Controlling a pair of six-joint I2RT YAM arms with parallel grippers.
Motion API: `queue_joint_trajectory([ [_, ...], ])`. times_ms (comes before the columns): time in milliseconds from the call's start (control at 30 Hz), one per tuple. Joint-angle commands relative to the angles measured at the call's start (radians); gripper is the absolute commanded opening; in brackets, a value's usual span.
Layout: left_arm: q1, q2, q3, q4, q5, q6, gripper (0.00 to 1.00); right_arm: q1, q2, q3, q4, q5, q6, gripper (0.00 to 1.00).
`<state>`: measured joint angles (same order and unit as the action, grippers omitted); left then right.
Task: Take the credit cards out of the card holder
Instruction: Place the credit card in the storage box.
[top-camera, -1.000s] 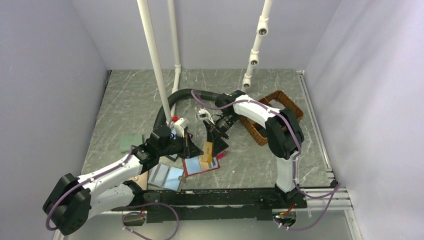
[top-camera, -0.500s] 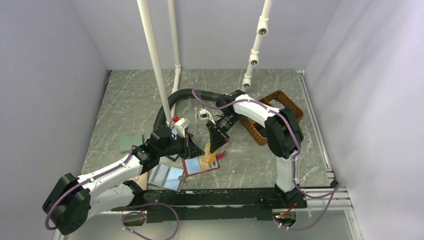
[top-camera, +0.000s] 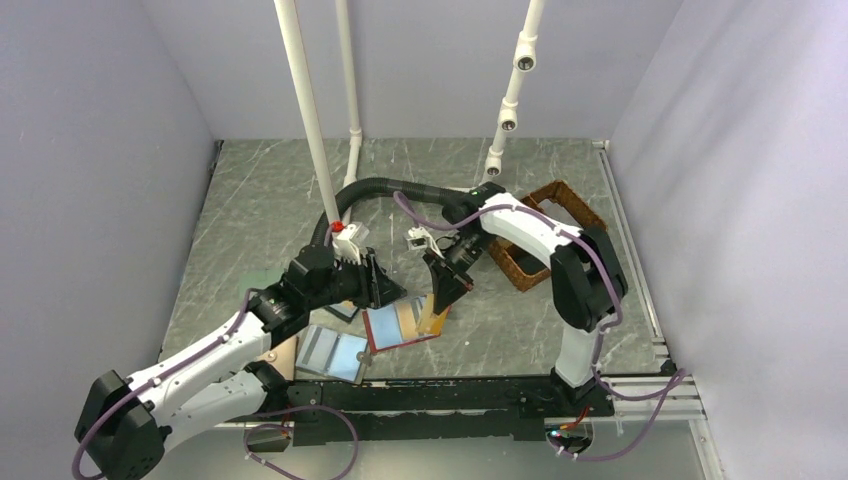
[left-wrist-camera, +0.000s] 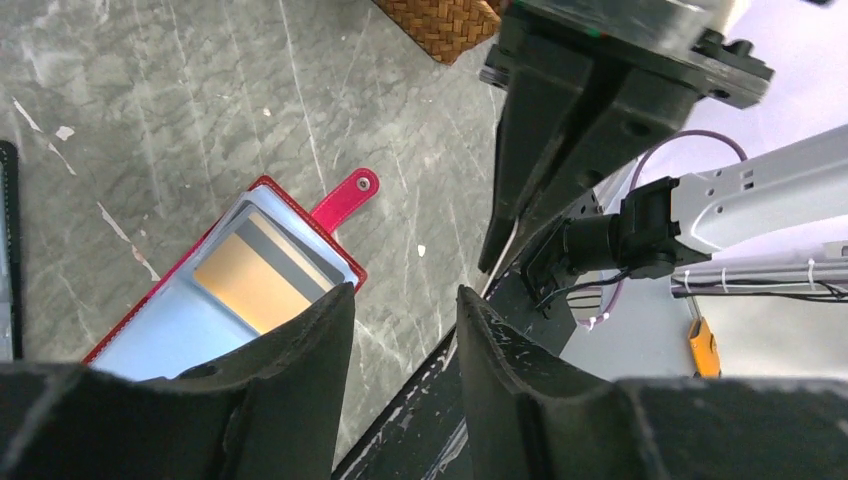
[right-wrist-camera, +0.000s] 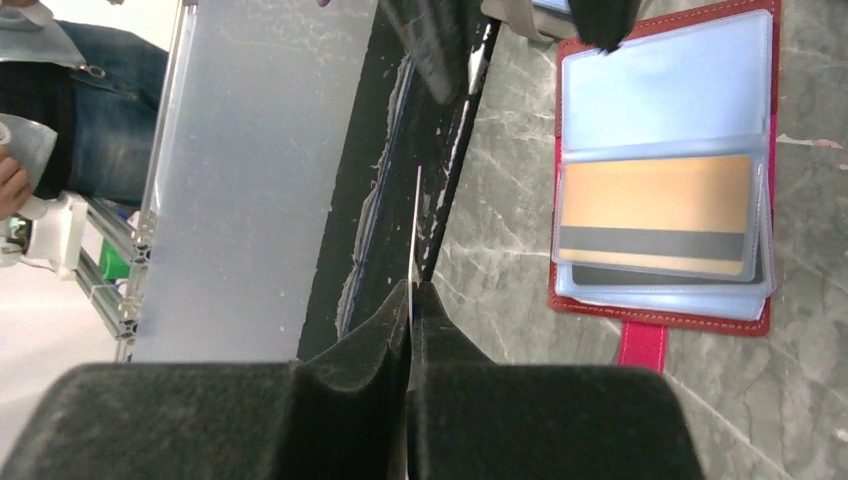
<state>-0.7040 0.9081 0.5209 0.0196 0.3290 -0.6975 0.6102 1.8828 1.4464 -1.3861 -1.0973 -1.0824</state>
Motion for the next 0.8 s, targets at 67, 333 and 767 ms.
queue_joint_trajectory([
  [67,0.003,-0.029,0.097,-0.153,-0.047,0.035,0.48,-0.055,-0.132,-0.065,0.011,0.017,-0.074,0.00],
  [333,0.004,-0.072,0.098,-0.168,-0.094,0.075,0.51,-0.284,-0.244,-0.133,0.016,-0.039,-0.068,0.00],
  [767,0.008,0.046,0.219,-0.185,-0.185,0.177,0.79,-0.727,-0.368,-0.087,0.131,-0.065,0.138,0.00],
])
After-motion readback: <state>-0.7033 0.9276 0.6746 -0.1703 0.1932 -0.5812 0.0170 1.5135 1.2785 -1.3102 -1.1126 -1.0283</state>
